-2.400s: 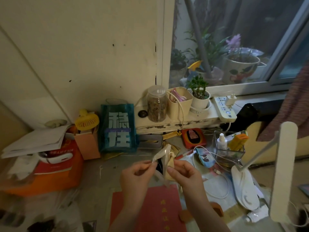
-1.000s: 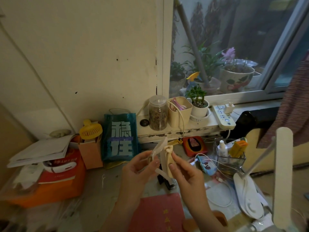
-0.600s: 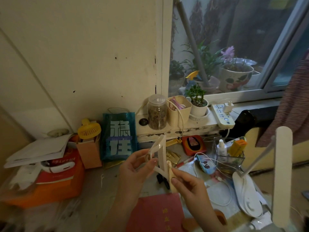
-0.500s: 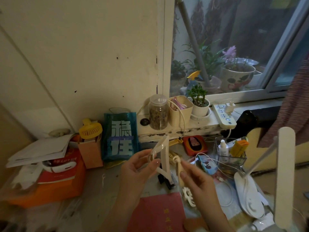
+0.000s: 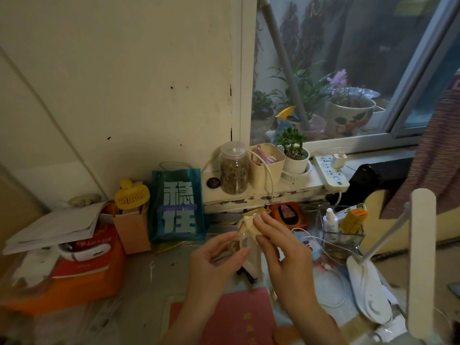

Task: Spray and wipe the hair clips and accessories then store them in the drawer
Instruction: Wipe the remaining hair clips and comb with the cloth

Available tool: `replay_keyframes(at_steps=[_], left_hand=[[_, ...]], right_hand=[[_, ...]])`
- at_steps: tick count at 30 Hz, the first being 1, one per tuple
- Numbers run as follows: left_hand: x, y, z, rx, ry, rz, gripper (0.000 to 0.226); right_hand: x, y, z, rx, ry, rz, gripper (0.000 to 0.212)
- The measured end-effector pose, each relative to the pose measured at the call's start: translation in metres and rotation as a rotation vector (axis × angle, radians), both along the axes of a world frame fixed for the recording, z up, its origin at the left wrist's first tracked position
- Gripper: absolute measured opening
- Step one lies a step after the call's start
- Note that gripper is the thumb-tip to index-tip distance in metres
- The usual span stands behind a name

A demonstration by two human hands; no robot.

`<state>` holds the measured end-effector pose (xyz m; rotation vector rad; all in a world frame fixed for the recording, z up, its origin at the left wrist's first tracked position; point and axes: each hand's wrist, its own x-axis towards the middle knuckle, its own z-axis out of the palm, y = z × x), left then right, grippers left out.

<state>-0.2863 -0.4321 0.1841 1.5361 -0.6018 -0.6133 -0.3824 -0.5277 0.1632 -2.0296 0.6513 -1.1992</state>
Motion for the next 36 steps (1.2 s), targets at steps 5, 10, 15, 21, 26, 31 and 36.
replay_keyframes(at_steps=[5,10,15,21,26,31,36], left_hand=[[-0.002,-0.001,-0.004,-0.005,0.058,0.031,0.030],[0.004,-0.001,-0.002,-0.078,0.197,0.079,0.025],[0.009,0.000,0.001,-0.159,0.338,0.098,0.038],[0.013,0.004,-0.002,-0.177,0.389,0.112,0.038],[0.010,0.007,-0.003,-0.138,0.391,0.086,0.037],[0.001,0.009,-0.004,-0.063,0.378,-0.019,0.038],[-0.005,0.009,-0.002,-0.030,0.390,-0.027,0.032]], right_hand=[[-0.003,-0.004,-0.003,0.030,-0.009,-0.009,0.037],[-0.007,0.005,-0.007,0.150,-0.005,0.036,0.034],[-0.016,0.016,-0.015,0.178,0.024,0.096,0.035],[-0.028,0.022,-0.022,0.247,0.050,0.111,0.035],[-0.032,0.013,-0.020,0.352,-0.009,0.051,0.036],[-0.022,-0.002,0.003,0.370,-0.114,0.034,0.023],[-0.010,-0.002,0.010,0.328,-0.014,0.065,0.030]])
